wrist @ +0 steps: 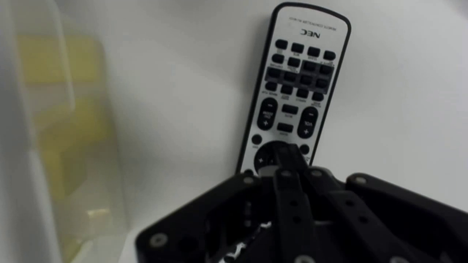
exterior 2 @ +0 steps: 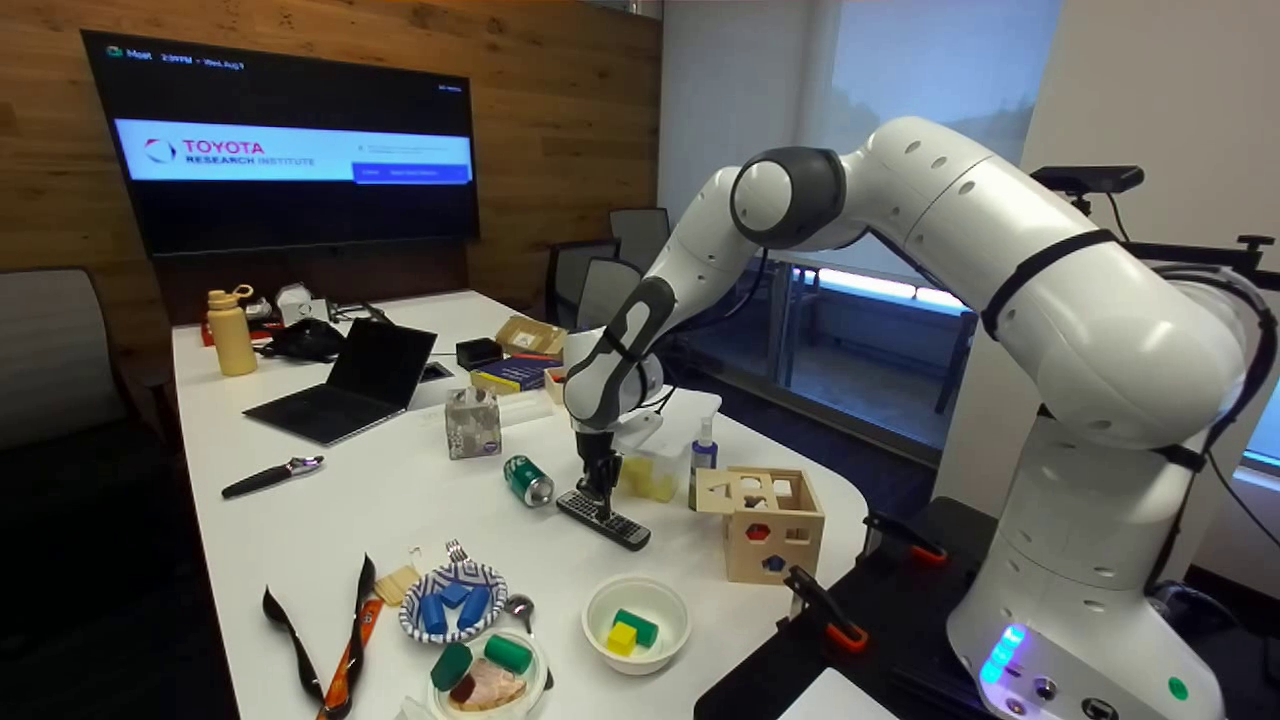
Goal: Move the remote to the left
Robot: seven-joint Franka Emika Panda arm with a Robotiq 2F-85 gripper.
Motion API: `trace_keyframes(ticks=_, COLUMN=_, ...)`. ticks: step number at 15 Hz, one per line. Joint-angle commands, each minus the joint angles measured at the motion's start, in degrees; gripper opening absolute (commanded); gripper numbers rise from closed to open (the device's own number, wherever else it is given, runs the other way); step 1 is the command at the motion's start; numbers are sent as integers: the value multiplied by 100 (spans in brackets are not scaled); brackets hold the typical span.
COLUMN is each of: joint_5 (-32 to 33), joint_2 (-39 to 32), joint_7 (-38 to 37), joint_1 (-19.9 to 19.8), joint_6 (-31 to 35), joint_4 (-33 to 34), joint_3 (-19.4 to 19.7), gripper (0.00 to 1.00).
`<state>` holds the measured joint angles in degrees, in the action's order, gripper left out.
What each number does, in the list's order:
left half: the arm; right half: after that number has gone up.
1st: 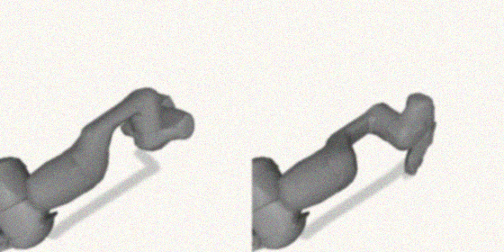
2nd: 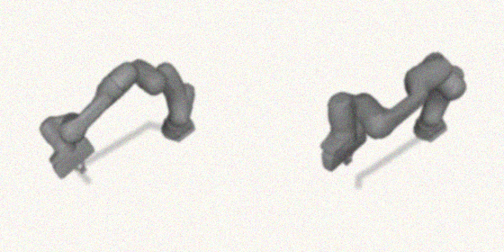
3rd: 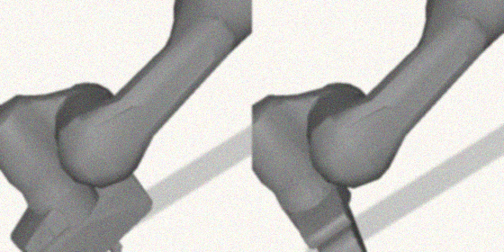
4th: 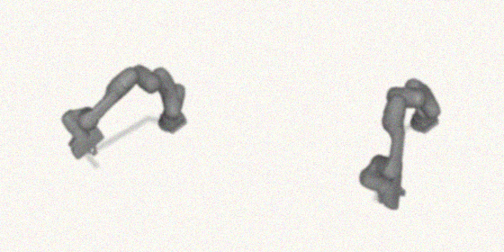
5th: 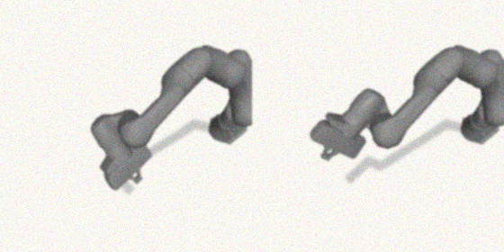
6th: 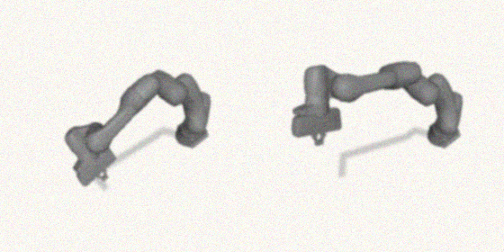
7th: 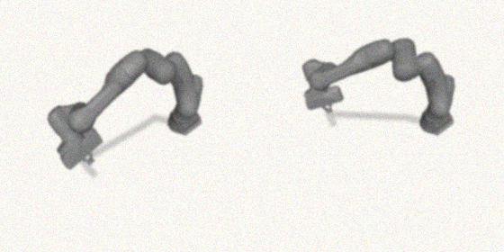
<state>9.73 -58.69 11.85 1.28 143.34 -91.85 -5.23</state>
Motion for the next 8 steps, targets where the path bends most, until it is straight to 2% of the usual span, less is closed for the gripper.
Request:
trace_keyframes(ticks=1, joint_5=-112, joint_2=-179, joint_7=-126, joint_1=119, joint_6=-317, joint_4=341, joint_3=102, gripper=0)
trace_keyframes(ticks=8, joint_5=-166, joint_2=-689, joint_7=-138, joint_1=180, joint_6=-834, joint_4=906, joint_3=32, gripper=0)
